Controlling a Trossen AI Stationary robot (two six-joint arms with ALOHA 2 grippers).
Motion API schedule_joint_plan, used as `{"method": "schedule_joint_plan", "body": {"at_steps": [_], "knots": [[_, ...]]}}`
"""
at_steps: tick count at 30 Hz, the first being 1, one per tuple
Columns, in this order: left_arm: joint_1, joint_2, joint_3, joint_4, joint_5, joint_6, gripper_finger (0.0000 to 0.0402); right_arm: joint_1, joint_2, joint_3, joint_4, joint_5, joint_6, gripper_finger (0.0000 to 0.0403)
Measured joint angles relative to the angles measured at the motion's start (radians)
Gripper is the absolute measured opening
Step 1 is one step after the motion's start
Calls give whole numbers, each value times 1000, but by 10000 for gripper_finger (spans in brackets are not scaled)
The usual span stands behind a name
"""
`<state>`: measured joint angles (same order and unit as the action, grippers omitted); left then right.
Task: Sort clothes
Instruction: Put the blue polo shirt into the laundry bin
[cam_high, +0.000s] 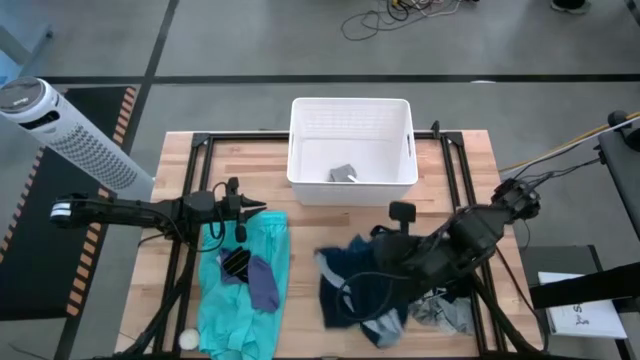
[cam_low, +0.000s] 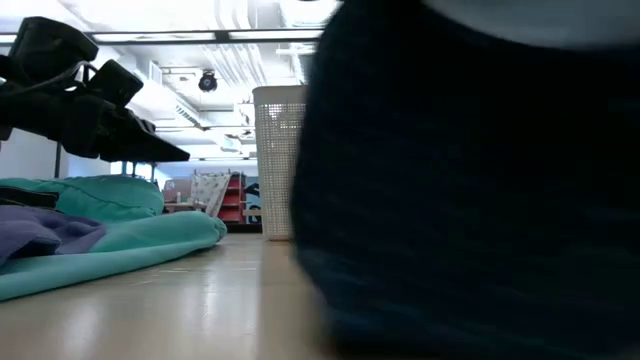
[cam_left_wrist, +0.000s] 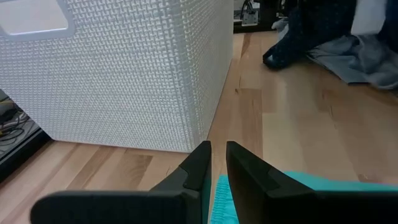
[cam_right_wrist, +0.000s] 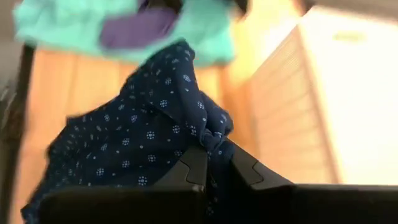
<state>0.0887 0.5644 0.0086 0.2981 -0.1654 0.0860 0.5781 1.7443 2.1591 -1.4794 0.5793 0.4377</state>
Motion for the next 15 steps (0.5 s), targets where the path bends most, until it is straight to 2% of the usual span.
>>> {"method": "schedule_joint_plan", "body": {"at_steps": [9,15], "knots": [[0,4,0,0,0,-1,37,-30,1,149,182,262,-359,2],[0,7,0,1,0,-8,37,-92,-18,194,430,322,-643,2]]}}
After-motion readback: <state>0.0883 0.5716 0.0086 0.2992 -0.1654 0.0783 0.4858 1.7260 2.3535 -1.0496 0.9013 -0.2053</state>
